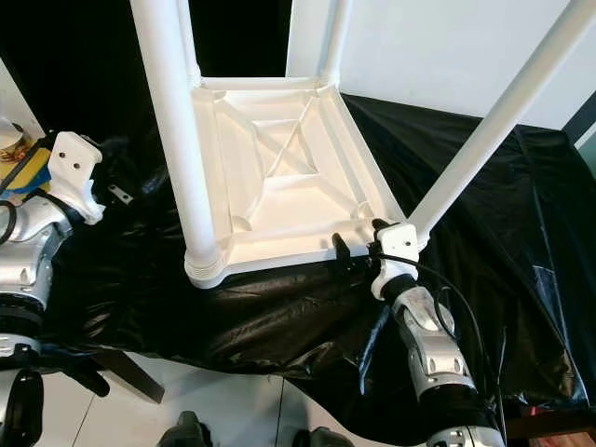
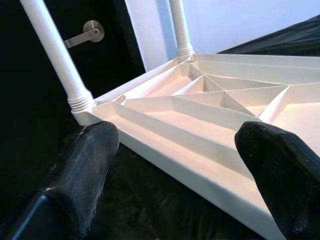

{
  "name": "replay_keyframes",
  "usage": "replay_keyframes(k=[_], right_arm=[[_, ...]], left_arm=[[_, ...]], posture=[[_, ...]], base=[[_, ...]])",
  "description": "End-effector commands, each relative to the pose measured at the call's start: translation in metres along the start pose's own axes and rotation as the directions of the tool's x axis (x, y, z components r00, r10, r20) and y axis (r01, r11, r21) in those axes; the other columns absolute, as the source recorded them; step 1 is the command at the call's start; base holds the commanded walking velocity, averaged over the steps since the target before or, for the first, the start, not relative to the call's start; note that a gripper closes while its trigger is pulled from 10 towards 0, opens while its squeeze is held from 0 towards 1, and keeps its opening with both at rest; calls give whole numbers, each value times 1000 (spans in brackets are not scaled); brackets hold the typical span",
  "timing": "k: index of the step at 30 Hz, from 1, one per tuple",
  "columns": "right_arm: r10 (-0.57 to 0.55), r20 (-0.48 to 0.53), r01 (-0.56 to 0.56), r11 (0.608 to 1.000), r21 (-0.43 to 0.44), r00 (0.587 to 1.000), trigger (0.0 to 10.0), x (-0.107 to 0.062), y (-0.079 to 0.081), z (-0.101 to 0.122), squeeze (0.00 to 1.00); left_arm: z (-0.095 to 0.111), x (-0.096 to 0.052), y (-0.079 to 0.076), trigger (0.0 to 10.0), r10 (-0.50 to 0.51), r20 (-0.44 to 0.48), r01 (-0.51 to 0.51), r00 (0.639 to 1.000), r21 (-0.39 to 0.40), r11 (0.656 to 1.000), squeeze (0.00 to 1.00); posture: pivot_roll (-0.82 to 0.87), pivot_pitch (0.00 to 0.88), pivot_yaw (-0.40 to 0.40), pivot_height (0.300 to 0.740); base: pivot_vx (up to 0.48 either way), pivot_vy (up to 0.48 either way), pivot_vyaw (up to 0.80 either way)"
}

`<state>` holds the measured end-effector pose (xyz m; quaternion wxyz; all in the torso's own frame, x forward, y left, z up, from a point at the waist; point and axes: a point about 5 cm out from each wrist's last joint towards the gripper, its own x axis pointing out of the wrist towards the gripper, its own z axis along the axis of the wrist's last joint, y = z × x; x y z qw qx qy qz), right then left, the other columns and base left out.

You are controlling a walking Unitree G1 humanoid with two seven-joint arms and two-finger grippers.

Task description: Building children table

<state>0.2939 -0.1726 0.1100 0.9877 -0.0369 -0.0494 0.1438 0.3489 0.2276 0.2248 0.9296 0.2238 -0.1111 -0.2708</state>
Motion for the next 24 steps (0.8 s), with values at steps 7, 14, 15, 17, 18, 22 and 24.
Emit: replay_keyframes(k=[7, 14, 15, 17, 18, 22, 24], right_arm=[[-128, -33, 129, 992, 3, 991, 10000, -13, -7, -7, 0], [-182, -68, 185, 982, 46, 981, 10000, -20, 1, -13, 0], [-190, -75, 194, 979, 55, 979, 10000, -21, 1, -14, 0], [-201, -87, 207, 976, 71, 976, 10000, -21, 3, -16, 0], [-217, -110, 228, 969, 96, 970, 10000, -21, 4, -20, 0], [-240, -163, 264, 953, 147, 957, 10000, -18, 7, -29, 0], [-242, -172, 268, 952, 150, 955, 10000, -16, 8, -30, 0]], left_arm=[[12, 14, -16, 10000, -38, 80, 42, 996, -52, 998, 0], [21, 23, -31, 10000, -68, 143, 83, 987, -101, 991, 0], [23, 24, -33, 10000, -73, 152, 90, 986, -107, 990, 0], [27, 26, -38, 10000, -85, 171, 107, 982, -120, 987, 0], [31, 29, -44, 10000, -104, 190, 130, 976, -130, 983, 0], [33, 33, -64, 10000, -159, 204, 189, 966, -138, 972, 0], [33, 32, -69, 10000, -167, 207, 199, 964, -144, 969, 0]], posture=[[78, 91, -124, 740], [71, 91, -128, 740], [71, 91, -128, 740], [71, 92, -129, 740], [72, 92, -129, 740], [73, 94, -125, 740], [73, 94, -123, 740]], base=[[0, 0, 0], [0, 0, 0], [0, 0, 0], [0, 0, 0], [0, 0, 0], [0, 0, 0], [0, 0, 0]])
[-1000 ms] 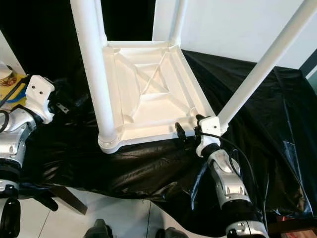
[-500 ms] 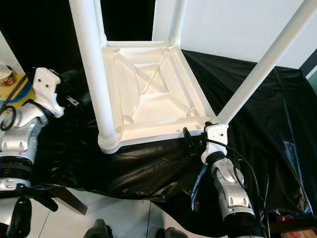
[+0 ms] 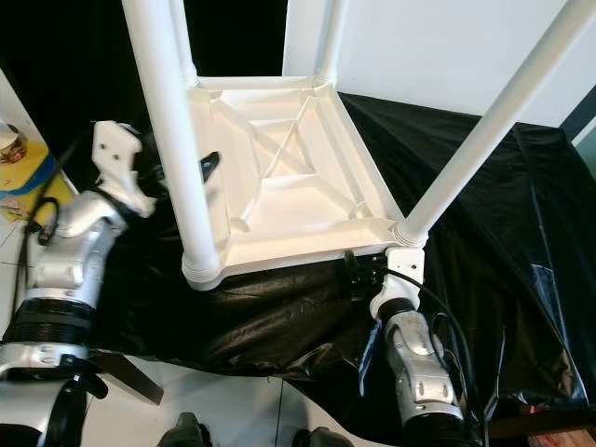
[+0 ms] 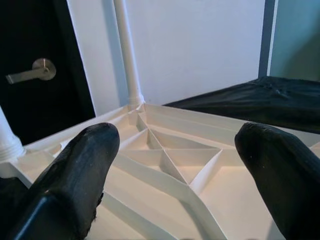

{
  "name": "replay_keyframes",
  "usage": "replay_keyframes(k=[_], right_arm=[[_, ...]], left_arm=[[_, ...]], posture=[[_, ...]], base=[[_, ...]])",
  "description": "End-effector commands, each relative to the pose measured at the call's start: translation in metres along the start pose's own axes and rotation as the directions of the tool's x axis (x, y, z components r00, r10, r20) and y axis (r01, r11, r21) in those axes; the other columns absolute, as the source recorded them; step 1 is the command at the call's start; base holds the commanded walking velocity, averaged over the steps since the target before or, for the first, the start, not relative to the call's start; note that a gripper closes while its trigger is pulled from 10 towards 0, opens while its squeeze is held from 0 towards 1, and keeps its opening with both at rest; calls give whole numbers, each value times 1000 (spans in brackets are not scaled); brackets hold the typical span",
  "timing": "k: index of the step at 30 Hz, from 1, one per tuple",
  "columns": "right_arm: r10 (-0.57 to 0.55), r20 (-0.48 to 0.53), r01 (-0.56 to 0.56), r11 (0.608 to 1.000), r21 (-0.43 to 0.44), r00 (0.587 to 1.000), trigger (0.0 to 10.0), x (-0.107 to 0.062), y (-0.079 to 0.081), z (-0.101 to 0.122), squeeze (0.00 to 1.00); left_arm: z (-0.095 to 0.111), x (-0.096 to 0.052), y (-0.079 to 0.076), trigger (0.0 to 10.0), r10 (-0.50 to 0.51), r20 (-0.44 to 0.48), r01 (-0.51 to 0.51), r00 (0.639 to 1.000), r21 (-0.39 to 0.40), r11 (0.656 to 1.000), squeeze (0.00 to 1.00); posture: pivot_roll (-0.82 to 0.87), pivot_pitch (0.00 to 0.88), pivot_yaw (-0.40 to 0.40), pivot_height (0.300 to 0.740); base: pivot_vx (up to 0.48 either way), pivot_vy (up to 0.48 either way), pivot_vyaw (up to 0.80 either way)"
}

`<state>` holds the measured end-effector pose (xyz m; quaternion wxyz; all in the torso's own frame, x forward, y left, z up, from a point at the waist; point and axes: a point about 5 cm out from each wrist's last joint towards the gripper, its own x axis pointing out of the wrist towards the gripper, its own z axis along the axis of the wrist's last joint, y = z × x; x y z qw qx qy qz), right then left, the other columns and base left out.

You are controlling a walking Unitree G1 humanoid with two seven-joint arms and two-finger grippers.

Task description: Building children table

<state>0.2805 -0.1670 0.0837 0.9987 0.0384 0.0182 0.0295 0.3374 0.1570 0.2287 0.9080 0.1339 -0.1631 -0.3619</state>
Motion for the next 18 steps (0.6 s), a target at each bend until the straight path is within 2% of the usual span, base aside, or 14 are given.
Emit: replay_keyframes(k=[1, 9, 12, 15, 17, 18], right_arm=[[-36, -38, 37, 999, 13, 999, 10000, 0, -4, -6, 0], [-45, -38, 46, 999, 23, 998, 10000, 15, 0, -1, 0], [-48, -37, 49, 999, 23, 998, 10000, 16, 0, -1, 0], [-42, -24, 42, 999, 10, 999, 10000, 22, -1, 2, 0], [-40, -22, 40, 999, 6, 999, 10000, 24, -1, 2, 0], [-43, -18, 43, 999, -1, 999, 10000, 27, -3, 4, 0]], left_arm=[[-2, 5, -16, 10000, -53, 6, 54, 999, -30, 998, 0], [13, 12, -47, 10000, -95, 73, 101, 993, -87, 991, 0], [14, 12, -50, 10000, -96, 79, 103, 992, -92, 990, 0], [17, 15, -63, 10000, -103, 91, 112, 991, -103, 988, 0], [18, 15, -66, 10000, -103, 91, 112, 990, -105, 988, 0], [20, 17, -74, 10000, -106, 97, 117, 990, -117, 986, 0]], posture=[[73, 94, -123, 740], [81, 98, -122, 740], [81, 98, -122, 740], [88, 99, -116, 740], [88, 99, -116, 740], [93, 99, -109, 740]], base=[[0, 0, 0], [0, 0, 0], [0, 0, 0], [0, 0, 0], [0, 0, 0], [0, 0, 0]])
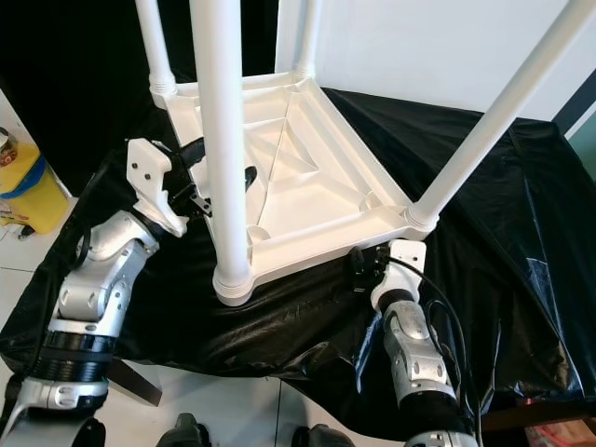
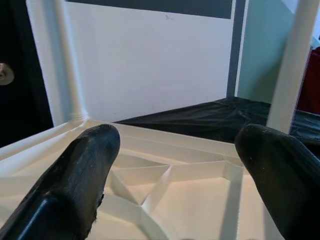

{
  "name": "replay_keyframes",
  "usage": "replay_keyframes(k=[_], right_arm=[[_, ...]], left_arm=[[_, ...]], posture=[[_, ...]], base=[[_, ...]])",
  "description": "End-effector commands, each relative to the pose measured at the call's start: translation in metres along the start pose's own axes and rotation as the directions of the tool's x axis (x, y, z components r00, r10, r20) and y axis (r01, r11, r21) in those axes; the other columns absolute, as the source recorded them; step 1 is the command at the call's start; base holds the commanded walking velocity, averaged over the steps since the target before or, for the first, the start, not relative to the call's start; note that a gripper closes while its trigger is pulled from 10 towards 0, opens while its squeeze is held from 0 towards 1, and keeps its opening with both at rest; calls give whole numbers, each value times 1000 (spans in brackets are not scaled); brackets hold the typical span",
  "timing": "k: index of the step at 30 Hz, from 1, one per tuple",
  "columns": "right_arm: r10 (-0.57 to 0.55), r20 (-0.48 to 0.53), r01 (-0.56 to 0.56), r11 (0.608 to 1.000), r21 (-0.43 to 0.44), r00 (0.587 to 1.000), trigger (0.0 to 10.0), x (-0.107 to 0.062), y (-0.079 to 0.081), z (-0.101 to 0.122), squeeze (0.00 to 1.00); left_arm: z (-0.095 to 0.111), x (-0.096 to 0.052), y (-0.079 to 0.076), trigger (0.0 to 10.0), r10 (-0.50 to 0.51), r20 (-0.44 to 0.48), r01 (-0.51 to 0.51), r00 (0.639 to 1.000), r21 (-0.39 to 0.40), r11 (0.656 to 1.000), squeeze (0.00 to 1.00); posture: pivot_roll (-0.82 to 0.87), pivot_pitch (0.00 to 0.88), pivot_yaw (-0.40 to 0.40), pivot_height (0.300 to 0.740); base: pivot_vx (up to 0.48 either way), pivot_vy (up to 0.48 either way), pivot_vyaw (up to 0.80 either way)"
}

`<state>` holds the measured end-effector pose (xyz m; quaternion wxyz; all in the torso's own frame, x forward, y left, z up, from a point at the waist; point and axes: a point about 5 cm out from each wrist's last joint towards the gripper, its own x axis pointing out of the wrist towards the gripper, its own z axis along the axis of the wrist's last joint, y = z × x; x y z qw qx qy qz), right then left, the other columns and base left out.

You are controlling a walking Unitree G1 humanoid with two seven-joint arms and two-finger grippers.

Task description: Building children table

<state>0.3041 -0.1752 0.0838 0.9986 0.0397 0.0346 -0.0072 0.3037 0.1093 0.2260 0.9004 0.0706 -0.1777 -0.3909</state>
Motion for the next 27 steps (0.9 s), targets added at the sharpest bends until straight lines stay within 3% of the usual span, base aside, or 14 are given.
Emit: replay_keyframes(k=[1, 5, 11, 13, 23, 27], right_arm=[[31, 12, -31, 999, -5, 999, 10000, 3, 7, 2, 0], [-1, 29, 2, 1000, -23, 1000, 10000, 18, -3, 11, 0], [-12, 36, 13, 1000, -27, 999, 10000, 28, -9, 17, 0], [23, 45, -22, 999, -31, 999, 10000, 36, -2, 23, 0], [35, 60, -33, 999, -30, 998, 10000, 45, 8, 25, 0], [-9, 103, 14, 999, -47, 995, 10000, 42, -5, 29, 0]], left_arm=[[0, 8, -19, 10000, -78, 5, 78, 997, -14, 997, 0], [4, 21, -52, 10000, -91, 42, 94, 995, -82, 992, 0], [8, 32, -73, 10000, -98, 62, 105, 993, -121, 987, 0], [14, 42, -83, 10000, -94, 91, 107, 991, -152, 983, 0], [18, 49, -97, 10000, -107, 96, 122, 990, -170, 978, 0], [8, 44, -87, 10000, -108, 43, 112, 993, -112, 987, 0]], posture=[[93, 99, -109, 740], [106, 93, -101, 740], [110, 90, -98, 740], [111, 89, -91, 740], [105, 92, -73, 740], [92, 95, -66, 740]], base=[[0, 0, 0], [0, 0, 0], [0, 0, 0], [0, 0, 0], [0, 0, 0], [0, 0, 0]])
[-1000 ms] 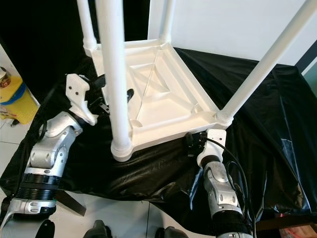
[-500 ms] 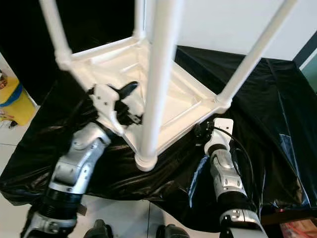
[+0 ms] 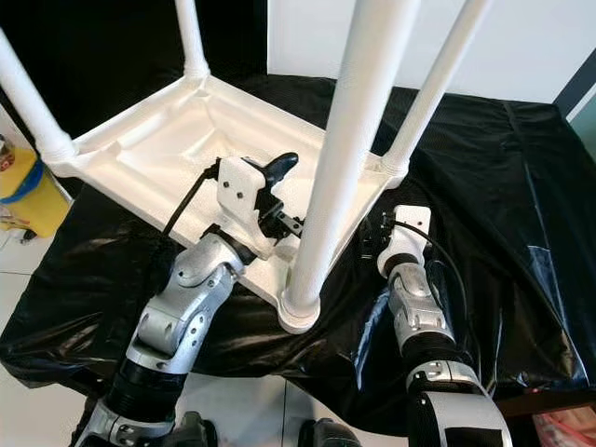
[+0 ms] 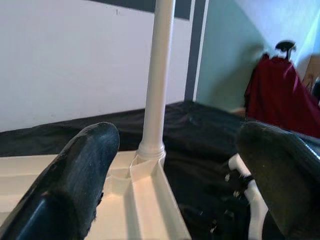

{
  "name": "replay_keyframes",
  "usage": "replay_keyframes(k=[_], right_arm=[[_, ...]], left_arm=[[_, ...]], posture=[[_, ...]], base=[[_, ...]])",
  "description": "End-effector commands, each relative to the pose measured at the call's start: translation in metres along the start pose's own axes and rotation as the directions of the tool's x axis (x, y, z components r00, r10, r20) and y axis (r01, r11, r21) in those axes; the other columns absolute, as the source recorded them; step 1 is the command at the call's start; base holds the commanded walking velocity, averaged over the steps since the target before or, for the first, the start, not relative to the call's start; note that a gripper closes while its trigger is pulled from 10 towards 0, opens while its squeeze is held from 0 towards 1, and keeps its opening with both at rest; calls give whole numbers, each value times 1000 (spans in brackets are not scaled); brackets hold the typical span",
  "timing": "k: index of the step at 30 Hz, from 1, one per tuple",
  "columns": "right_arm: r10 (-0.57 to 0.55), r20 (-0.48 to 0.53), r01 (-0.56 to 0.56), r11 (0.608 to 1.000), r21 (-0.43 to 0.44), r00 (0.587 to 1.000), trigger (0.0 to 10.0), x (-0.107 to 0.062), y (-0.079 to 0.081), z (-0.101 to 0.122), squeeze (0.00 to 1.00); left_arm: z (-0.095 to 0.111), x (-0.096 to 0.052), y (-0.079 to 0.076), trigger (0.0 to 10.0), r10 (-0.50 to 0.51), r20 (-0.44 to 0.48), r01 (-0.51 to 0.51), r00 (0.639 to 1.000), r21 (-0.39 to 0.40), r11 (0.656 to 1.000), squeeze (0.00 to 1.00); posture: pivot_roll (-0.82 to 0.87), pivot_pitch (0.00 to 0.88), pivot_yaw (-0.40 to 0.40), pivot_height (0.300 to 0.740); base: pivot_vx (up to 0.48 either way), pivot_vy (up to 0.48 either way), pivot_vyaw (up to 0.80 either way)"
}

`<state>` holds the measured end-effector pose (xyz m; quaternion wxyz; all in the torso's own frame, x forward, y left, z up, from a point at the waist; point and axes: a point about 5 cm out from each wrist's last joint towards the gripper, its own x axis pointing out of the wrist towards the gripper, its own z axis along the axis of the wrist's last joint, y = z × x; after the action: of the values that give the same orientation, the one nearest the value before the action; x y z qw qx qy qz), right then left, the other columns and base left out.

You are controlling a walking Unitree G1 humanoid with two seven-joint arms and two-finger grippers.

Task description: Building children table

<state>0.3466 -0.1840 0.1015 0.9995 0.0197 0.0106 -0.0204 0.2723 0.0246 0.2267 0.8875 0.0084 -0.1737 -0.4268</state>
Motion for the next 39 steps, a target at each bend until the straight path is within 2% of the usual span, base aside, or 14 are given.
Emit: replay_keyframes(k=[1, 3, 4, 6, 7, 8, 11, 13, 17, 20, 21, 23, 30, 39], right_arm=[[14, 54, -14, 1000, -8, 998, 10000, 1, 2, 8, 0], [13, 63, -11, 1000, -23, 998, 10000, -1, -2, 8, 0], [13, 74, -10, 999, -40, 997, 10000, -6, -8, 8, 0], [16, 82, -12, 999, -52, 996, 10000, -10, -13, 9, 0], [16, 82, -12, 999, -52, 996, 10000, -10, -13, 9, 0], [24, 101, -17, 997, -74, 995, 10000, -20, -21, 10, 0], [27, 106, -19, 997, -80, 994, 10000, -22, -22, 10, 0], [33, 127, -21, 995, -93, 991, 10000, -30, -24, 13, 0], [32, 144, -17, 995, -100, 989, 10000, -37, -26, 15, 0], [46, 144, -30, 993, -110, 989, 10000, -47, -26, 15, 0], [46, 144, -30, 993, -110, 989, 10000, -47, -26, 15, 0], [59, 136, -43, 993, -114, 989, 10000, -50, -25, 15, 0], [62, 136, -45, 991, -126, 989, 10000, -50, -29, 21, 0], [59, 128, -42, 991, -130, 990, 10000, -52, -30, 23, 0]], left_arm=[[-5, 2, -7, 10000, -56, -19, 57, 998, 9, 998, 0], [-7, -1, -2, 10000, -54, -34, 55, 998, 29, 998, 0], [-10, -8, 8, 10000, -51, -66, 56, 997, 67, 996, 0], [-13, -13, 17, 10000, -49, -91, 58, 995, 96, 994, 0], [-13, -13, 17, 10000, -49, -91, 58, 995, 96, 994, 0], [-16, -25, 34, 10000, -48, -147, 70, 988, 154, 986, 0], [-17, -28, 38, 10000, -50, -161, 77, 986, 166, 983, 0], [-25, -37, 43, 10000, -79, -227, 126, 971, 203, 971, 0], [-33, -45, 45, 10000, -113, -294, 185, 949, 232, 955, 0], [-57, -58, 42, 10000, -189, -439, 328, 878, 265, 907, 0], [-57, -58, 42, 10000, -189, -439, 328, 878, 265, 907, 0], [-67, -62, 42, 10000, -212, -498, 387, 841, 279, 879, 0], [-83, -69, 47, 10000, -232, -586, 465, 777, 286, 838, 0], [-86, -73, 56, 10000, -233, -613, 494, 755, 297, 818, 0]], posture=[[92, 95, -66, 740], [91, 96, -66, 740], [85, 98, -66, 740], [84, 98, -65, 740], [84, 98, -65, 740], [76, 99, -67, 740], [76, 99, -67, 740], [70, 100, -71, 740], [65, 101, -74, 740], [52, 101, -80, 740], [52, 101, -80, 740], [46, 100, -80, 740], [36, 99, -79, 740], [33, 100, -78, 740]], base=[[0, 0, 0], [0, 0, 0], [0, 0, 0], [0, 0, 0], [0, 0, 0], [0, 0, 0], [0, 0, 0], [0, 0, 0], [0, 0, 0], [0, 0, 0], [0, 0, 0], [0, 0, 0], [0, 0, 0], [0, 0, 0]])
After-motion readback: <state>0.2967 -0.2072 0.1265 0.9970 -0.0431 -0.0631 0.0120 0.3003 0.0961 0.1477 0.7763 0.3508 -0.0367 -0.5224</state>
